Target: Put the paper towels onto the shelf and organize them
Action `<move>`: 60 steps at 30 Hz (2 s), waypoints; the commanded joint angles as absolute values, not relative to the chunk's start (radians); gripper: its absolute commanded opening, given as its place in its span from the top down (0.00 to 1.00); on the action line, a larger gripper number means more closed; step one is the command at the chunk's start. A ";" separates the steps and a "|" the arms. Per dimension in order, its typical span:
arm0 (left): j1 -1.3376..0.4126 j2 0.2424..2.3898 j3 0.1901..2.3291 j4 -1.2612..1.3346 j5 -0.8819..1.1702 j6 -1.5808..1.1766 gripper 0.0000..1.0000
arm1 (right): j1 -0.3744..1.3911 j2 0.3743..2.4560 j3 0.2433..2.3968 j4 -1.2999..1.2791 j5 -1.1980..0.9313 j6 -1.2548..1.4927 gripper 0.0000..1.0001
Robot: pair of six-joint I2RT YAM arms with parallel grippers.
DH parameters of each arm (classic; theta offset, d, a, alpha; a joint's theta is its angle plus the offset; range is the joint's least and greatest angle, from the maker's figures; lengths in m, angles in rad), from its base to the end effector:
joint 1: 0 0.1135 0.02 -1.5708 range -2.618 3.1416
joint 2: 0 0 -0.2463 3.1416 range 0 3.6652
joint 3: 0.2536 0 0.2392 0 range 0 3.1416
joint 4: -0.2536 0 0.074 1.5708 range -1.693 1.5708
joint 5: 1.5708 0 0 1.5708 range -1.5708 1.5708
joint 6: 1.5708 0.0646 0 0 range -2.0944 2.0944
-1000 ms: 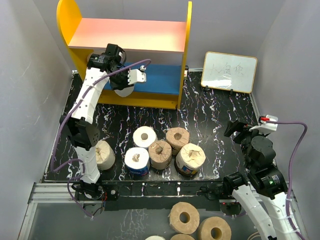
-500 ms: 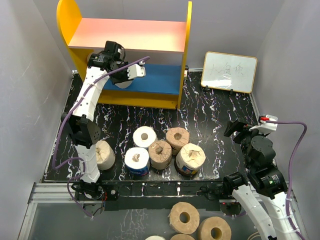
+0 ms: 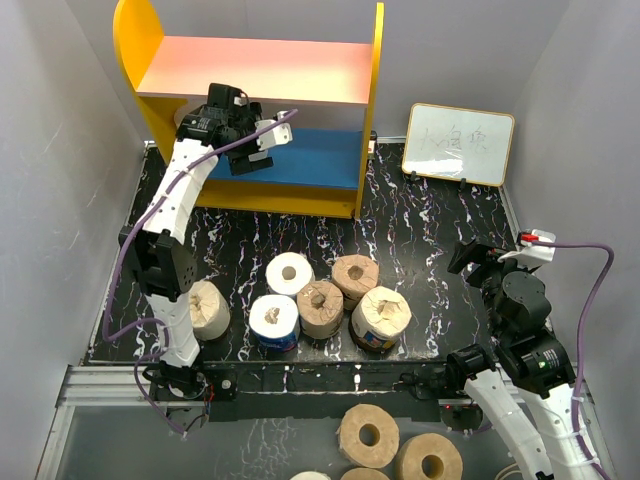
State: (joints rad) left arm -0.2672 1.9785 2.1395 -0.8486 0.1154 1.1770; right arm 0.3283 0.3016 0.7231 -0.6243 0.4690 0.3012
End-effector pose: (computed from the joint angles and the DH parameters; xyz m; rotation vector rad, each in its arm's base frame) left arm 0.4257 -0.1242 0.3483 1.5515 1.6674 0.3547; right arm 0.1045 0.0048 0.3096 0.3116 1.7237 0.0434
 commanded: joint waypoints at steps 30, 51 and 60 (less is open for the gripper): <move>-0.591 1.155 1.139 -1.237 0.414 1.570 0.07 | 0.333 0.300 0.724 -0.575 0.482 0.302 0.17; -0.585 1.357 1.062 -0.918 0.517 1.883 0.15 | 0.333 0.289 0.724 -0.577 0.493 0.305 0.17; -0.587 1.411 1.071 -0.908 0.511 1.870 0.24 | 0.333 0.282 0.724 -0.577 0.495 0.305 0.17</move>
